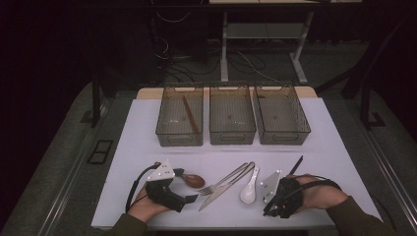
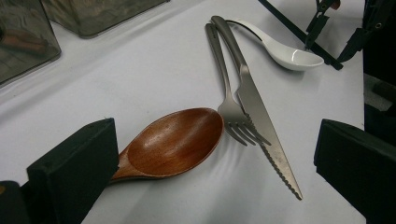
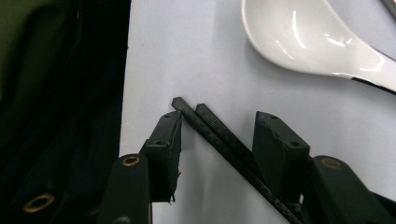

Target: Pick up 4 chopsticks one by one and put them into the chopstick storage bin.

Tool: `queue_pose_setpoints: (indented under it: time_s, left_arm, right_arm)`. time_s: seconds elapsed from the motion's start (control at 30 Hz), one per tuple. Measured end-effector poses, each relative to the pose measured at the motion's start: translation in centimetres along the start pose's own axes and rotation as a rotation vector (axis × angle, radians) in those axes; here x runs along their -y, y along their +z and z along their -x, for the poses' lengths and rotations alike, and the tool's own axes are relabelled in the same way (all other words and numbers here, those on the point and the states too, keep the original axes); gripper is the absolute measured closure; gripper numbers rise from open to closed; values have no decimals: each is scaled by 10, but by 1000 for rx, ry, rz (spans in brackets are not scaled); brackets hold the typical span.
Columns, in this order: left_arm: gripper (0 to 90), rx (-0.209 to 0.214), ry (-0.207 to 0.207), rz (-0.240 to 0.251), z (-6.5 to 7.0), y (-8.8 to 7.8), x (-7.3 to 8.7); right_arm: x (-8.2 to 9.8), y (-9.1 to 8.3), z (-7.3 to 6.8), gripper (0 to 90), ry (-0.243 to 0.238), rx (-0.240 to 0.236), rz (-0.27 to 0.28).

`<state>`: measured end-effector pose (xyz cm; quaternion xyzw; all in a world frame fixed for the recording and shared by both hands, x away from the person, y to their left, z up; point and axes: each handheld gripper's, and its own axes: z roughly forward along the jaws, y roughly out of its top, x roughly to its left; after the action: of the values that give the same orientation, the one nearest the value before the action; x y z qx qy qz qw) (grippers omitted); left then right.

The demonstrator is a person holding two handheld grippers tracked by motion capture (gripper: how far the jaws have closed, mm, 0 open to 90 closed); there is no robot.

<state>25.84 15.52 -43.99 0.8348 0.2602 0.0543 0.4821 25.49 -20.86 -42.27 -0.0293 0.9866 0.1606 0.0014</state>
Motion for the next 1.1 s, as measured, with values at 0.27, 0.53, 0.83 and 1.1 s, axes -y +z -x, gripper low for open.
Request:
queue_pose_setpoints:
  time_s: [0.27, 0.53, 0.83, 1.1]
  left_arm:
    - [0, -1, -1, -1, 0, 0, 0]
    - [0, -1, 1, -1, 0, 0, 0]
    - [0, -1, 0, 0, 0, 0, 0]
    - [0, -1, -2, 0, 0, 0, 0]
  right_arm:
    - [-1, 0, 4, 599, -10, -12, -10]
    - [2, -3, 11, 677, 42, -20, 0]
    - [9, -6, 19, 714, 104, 4, 25]
    - [14, -6, 24, 705, 129, 2, 45]
